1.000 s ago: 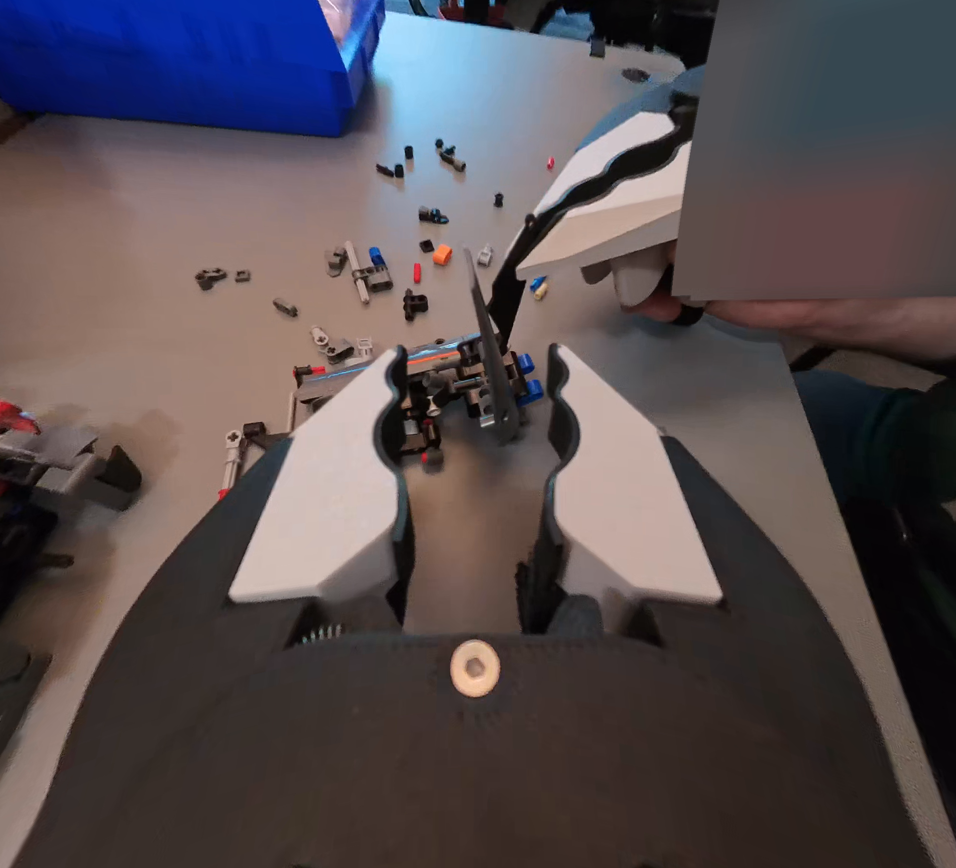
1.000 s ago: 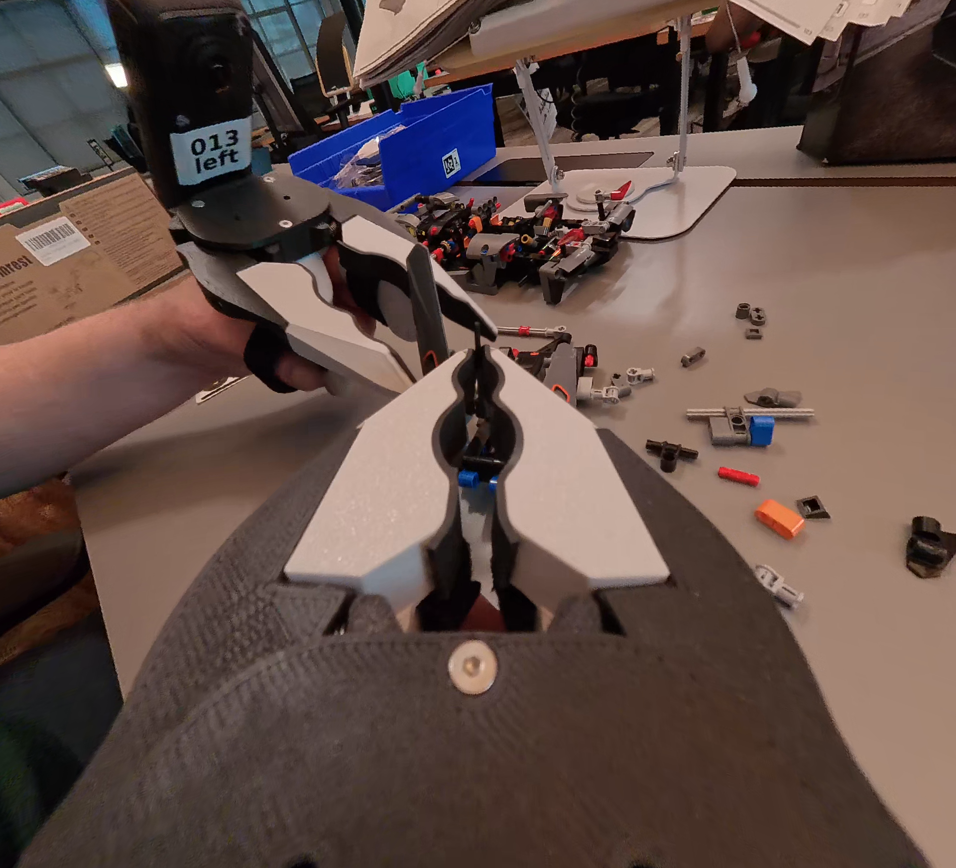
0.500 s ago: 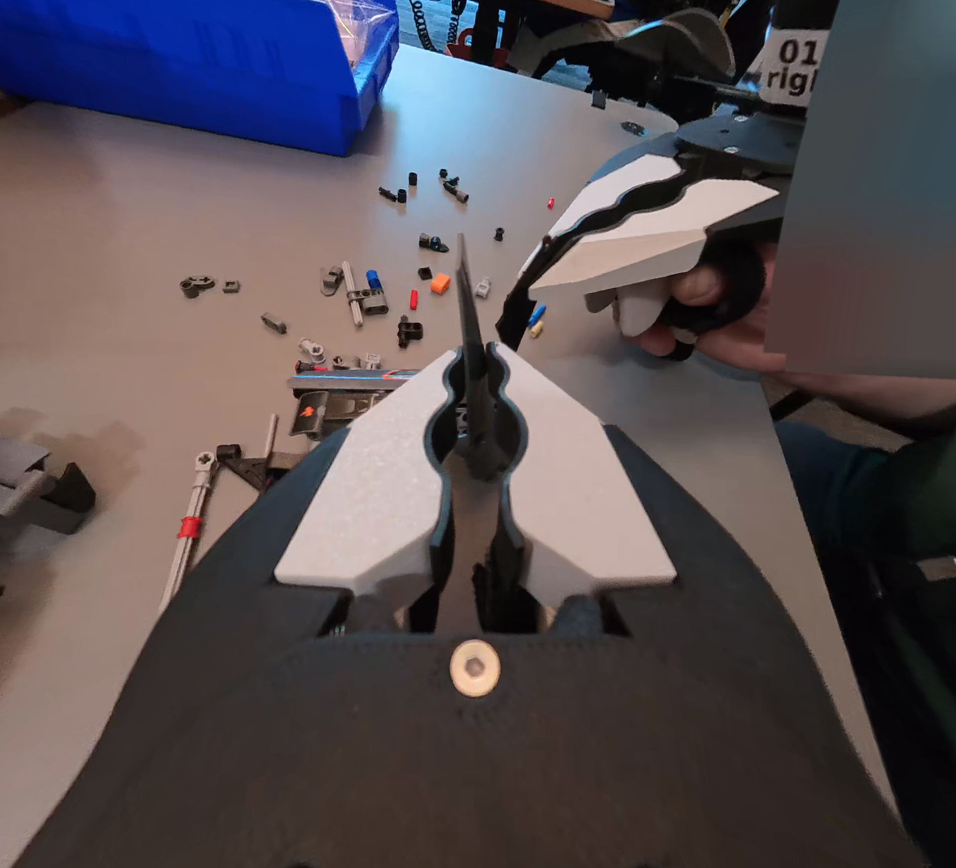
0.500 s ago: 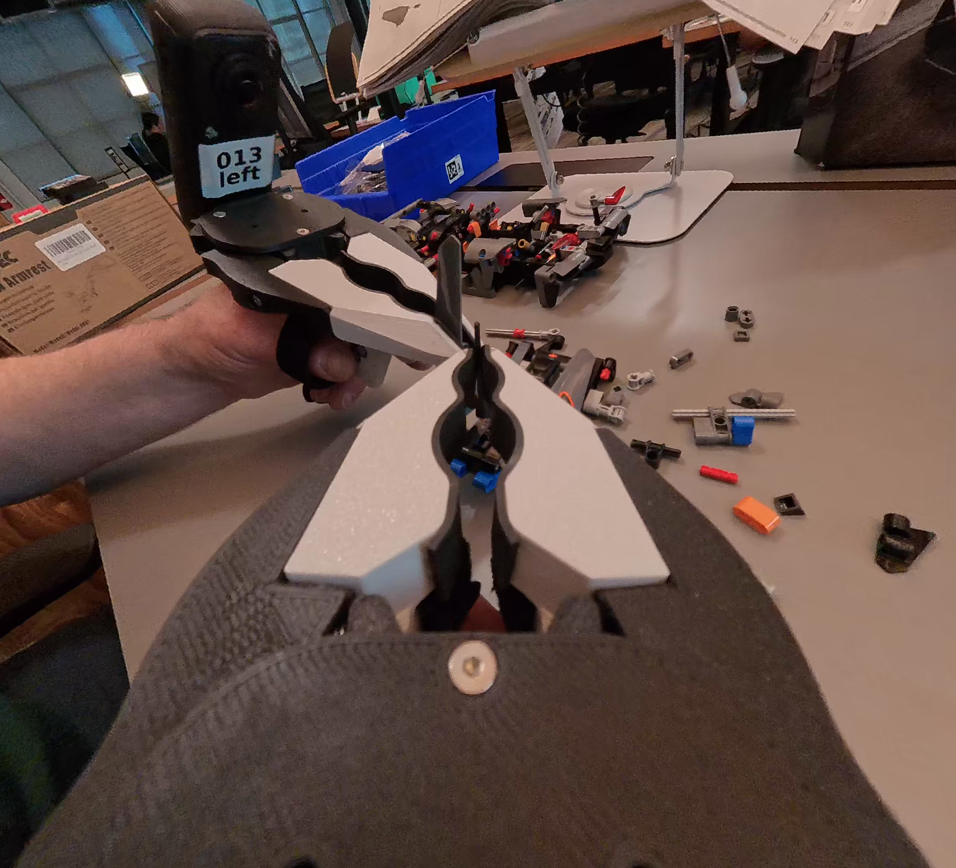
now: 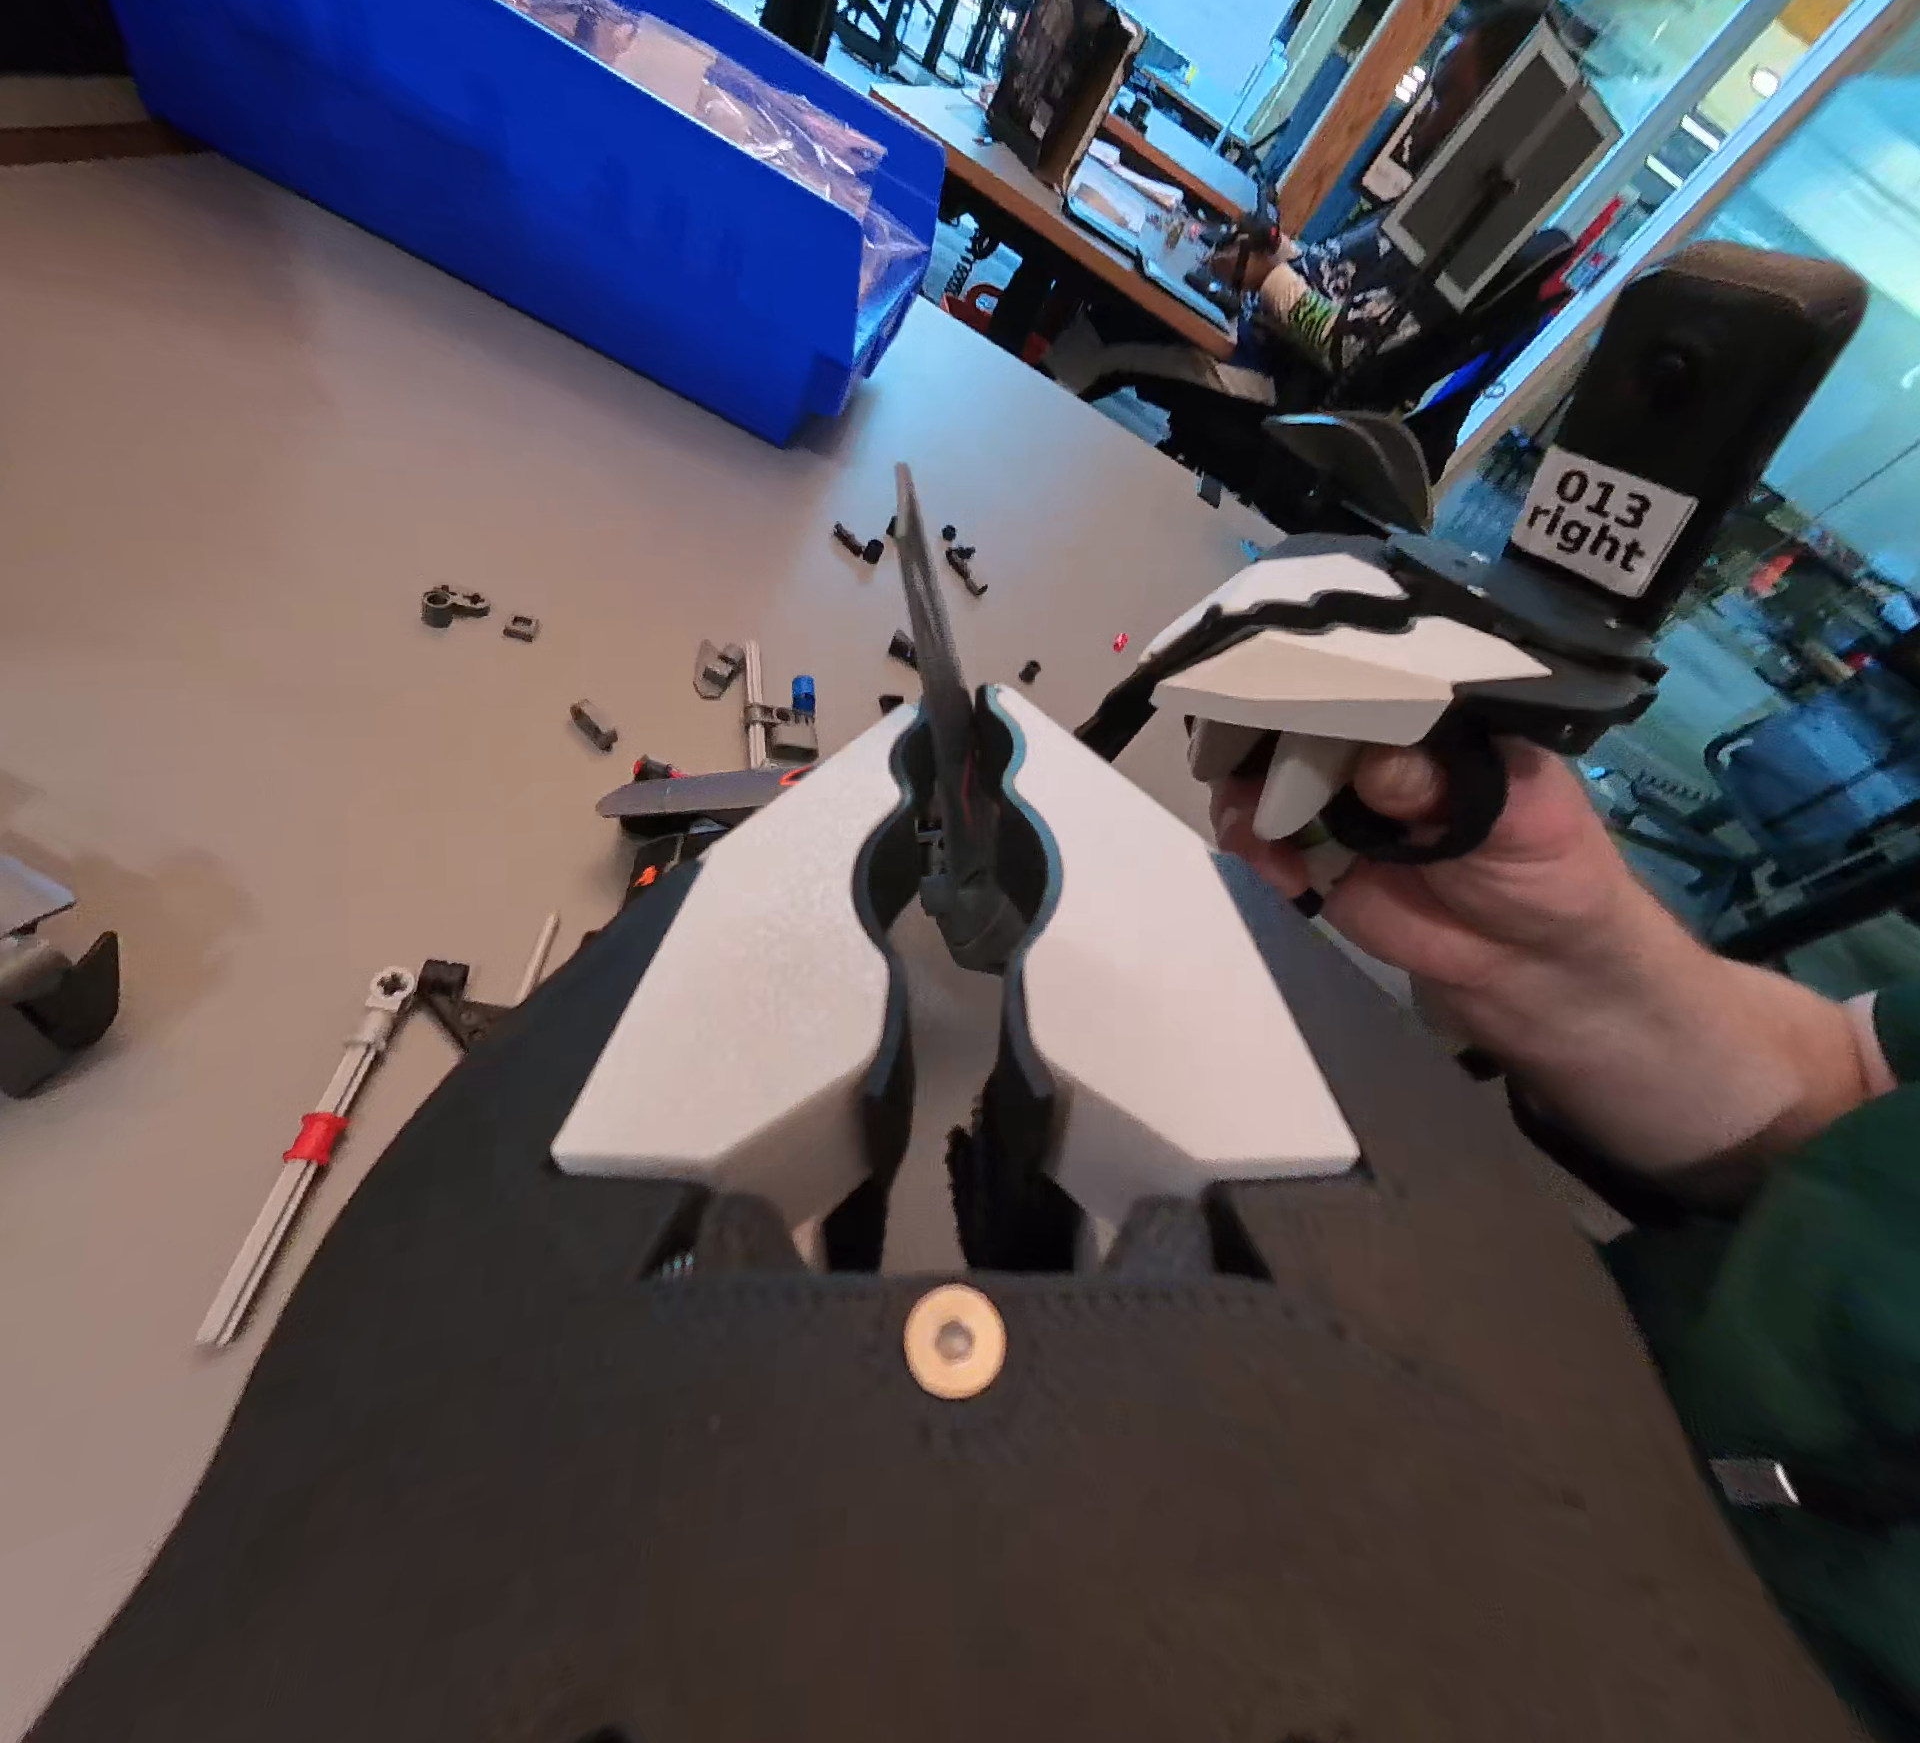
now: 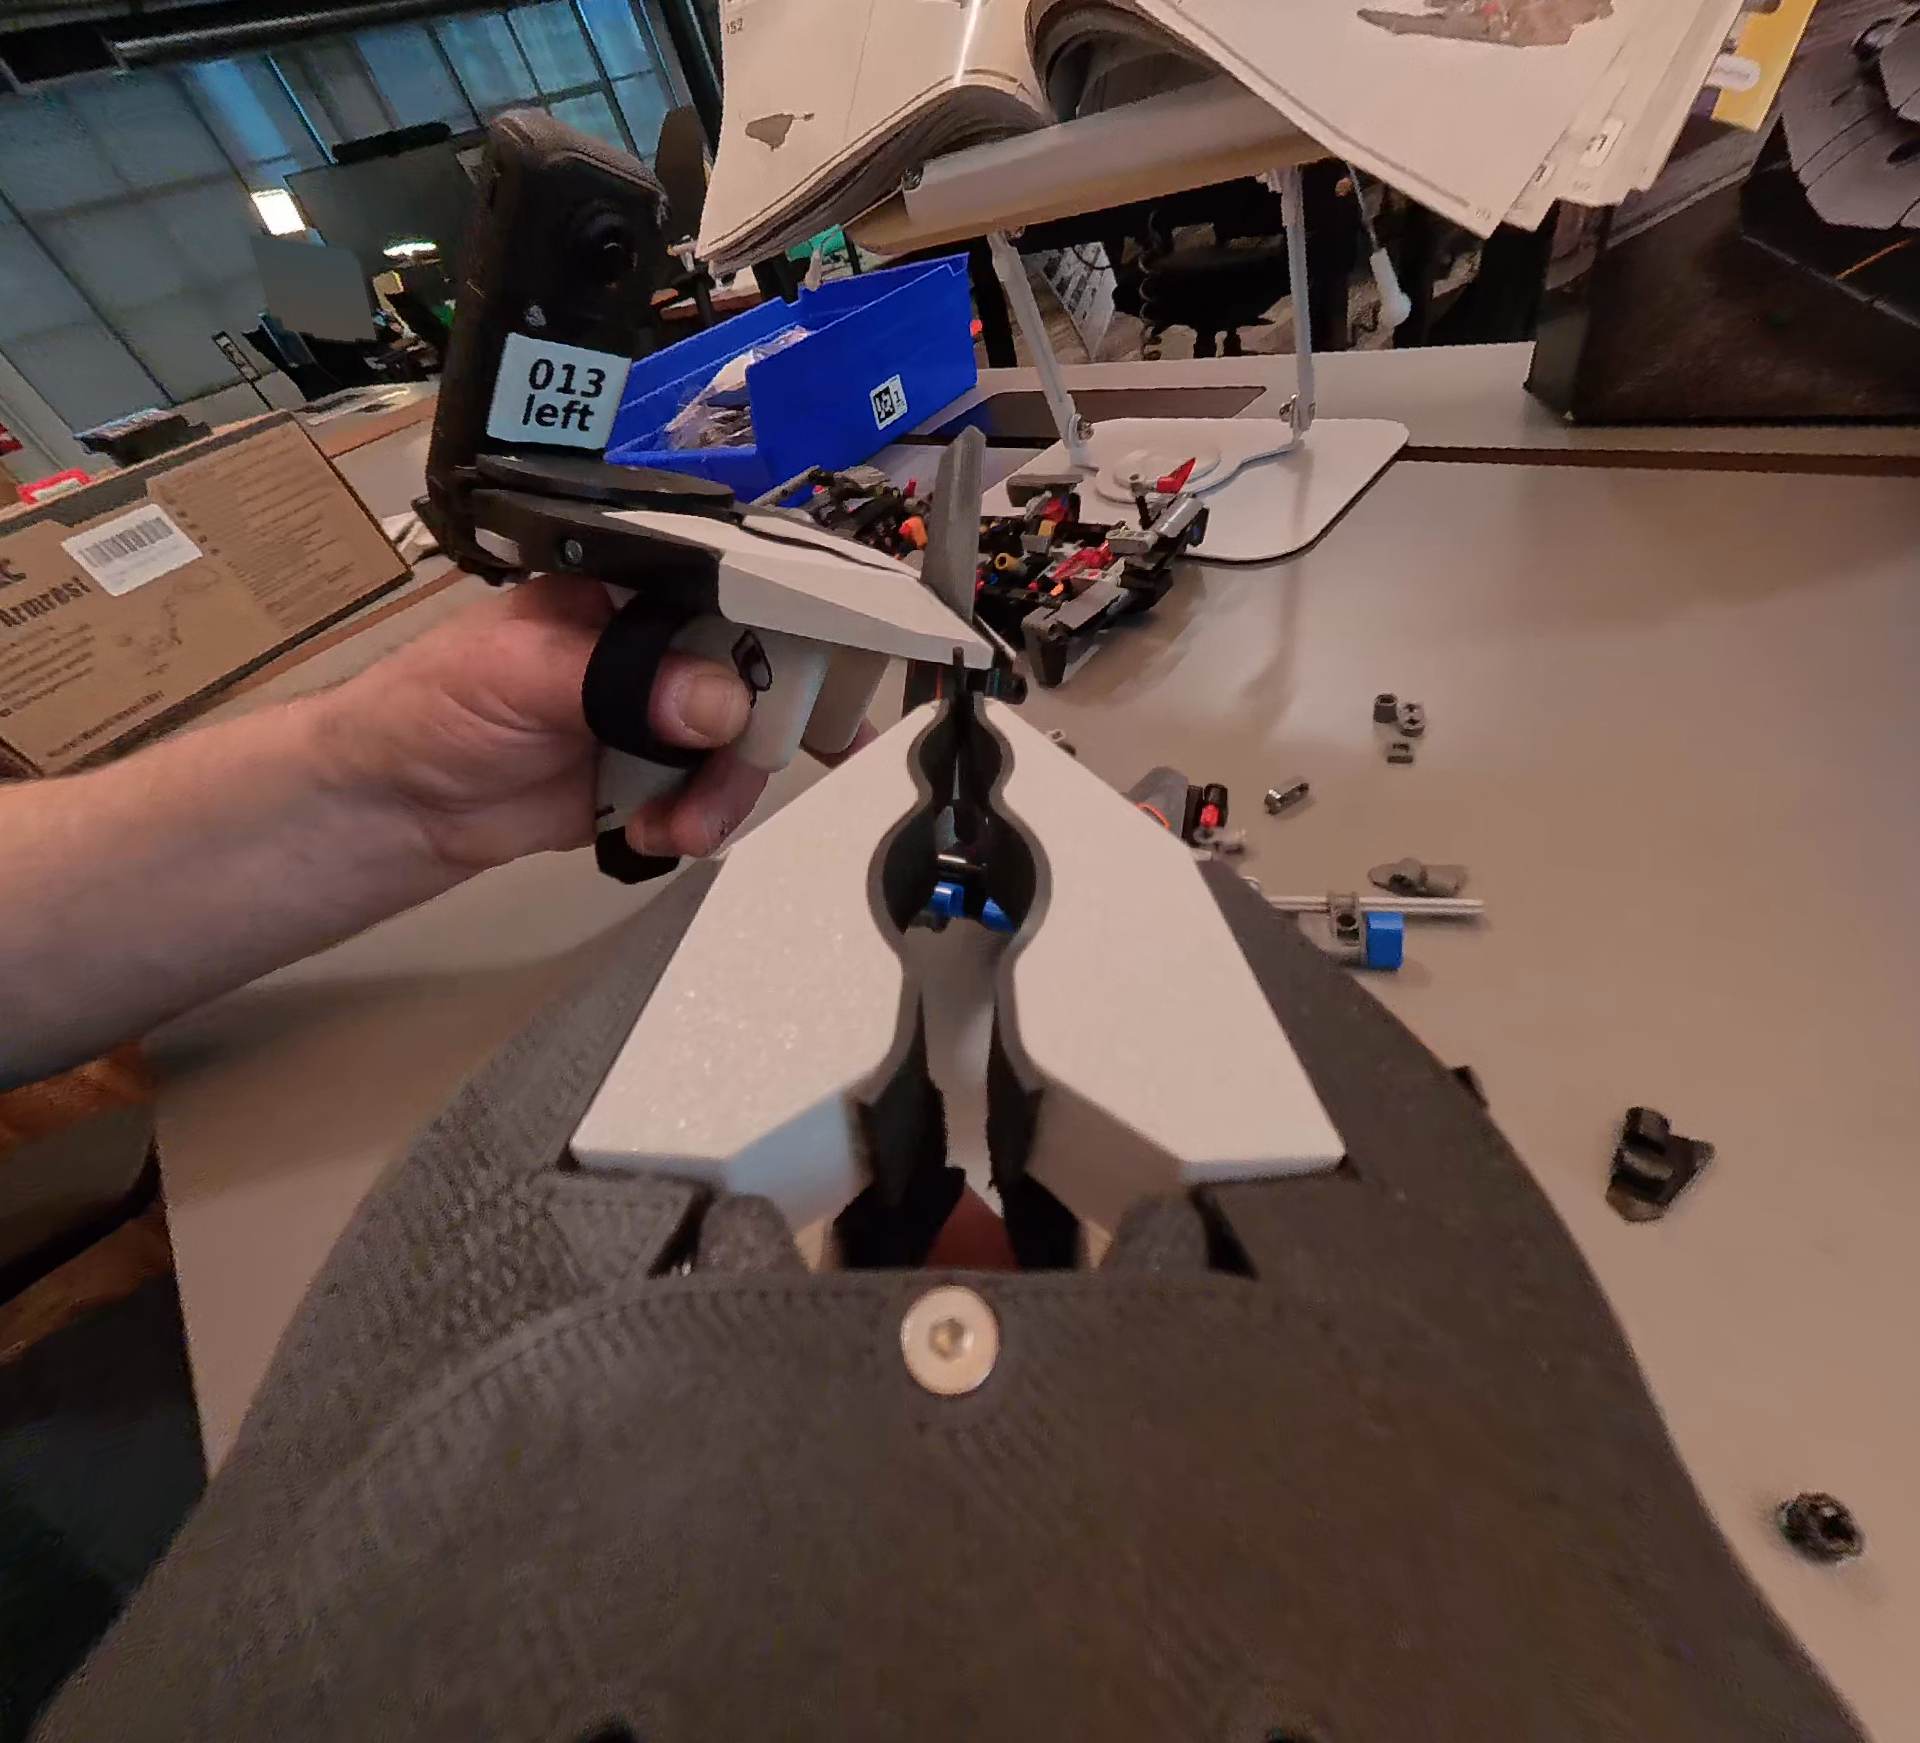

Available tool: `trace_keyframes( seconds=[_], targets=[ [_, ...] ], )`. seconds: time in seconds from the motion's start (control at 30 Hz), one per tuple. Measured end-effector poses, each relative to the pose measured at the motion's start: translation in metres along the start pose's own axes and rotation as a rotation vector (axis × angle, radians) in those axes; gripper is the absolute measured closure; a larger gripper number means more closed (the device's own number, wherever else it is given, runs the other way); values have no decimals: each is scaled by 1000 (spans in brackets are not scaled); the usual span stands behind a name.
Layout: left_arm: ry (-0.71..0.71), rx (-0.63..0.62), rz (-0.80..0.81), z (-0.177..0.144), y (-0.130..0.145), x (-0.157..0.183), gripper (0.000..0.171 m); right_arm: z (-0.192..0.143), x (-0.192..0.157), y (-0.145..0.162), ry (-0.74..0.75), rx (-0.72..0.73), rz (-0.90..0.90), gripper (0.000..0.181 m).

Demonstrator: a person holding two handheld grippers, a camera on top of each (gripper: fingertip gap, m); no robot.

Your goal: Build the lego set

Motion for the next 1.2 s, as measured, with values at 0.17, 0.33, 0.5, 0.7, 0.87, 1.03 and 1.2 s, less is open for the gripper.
trace_keyframes(
  seconds=[0.17,0.33,0.5,0.7,0.87,1.03,1.2],
  targets=[
    [-52,39,-24,8,-9,0,166,5,9,-6,43,-5,-32,181],
    [-90,54,-53,20,-12,1,166,10,20,-7,72,-16,-20,181],
    [-130,68,-80,27,-12,-2,166,11,27,-8,79,0,11,181],
    [-152,74,-82,32,-11,-2,166,10,32,-10,87,27,29,181],
    [-162,75,-77,33,-11,-4,166,10,34,-11,86,26,34,181],
    [-176,68,-45,35,-12,-3,166,11,34,-12,90,27,26,181],
    [-193,61,-17,38,-12,-1,166,11,36,-13,100,32,31,181]
  ],
)
Point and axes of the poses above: each gripper's, where its closed fingertips meet, z out along the fingers, y out of its underside, x = y × z across the jaws, the point moved 8 cm from there along -z, back along the fingers, and after that the axes turned 4 degrees about z, right-handed, at the moved point
